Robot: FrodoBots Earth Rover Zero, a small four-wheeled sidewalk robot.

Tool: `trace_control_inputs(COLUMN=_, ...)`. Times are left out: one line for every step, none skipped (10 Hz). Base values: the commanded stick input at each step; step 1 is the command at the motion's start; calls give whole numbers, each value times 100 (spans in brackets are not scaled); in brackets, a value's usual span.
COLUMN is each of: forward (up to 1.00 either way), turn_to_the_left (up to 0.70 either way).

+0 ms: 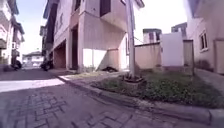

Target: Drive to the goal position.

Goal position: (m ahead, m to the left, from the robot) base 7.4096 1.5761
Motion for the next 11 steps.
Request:
trace_control_inputs(forward=0, turn_to_the_left=70)
trace_control_inputs(forward=0, turn_to_the_left=70)
trace_control_inputs(forward=0, turn_to_the_left=70)
trace_control_inputs(forward=0, turn_to_the_left=70)
trace_control_inputs(forward=0, turn_to_the_left=70)
trace_control_inputs(forward=0, turn_to_the_left=70)
trace_control_inputs(forward=0, turn_to_the_left=70)
trace_control_inputs(forward=0, turn_to_the_left=70)
trace_control_inputs(forward=0, turn_to_the_left=70)
trace_control_inputs(forward=38, turn_to_the_left=51)
trace_control_inputs(forward=70, turn_to_the_left=35)
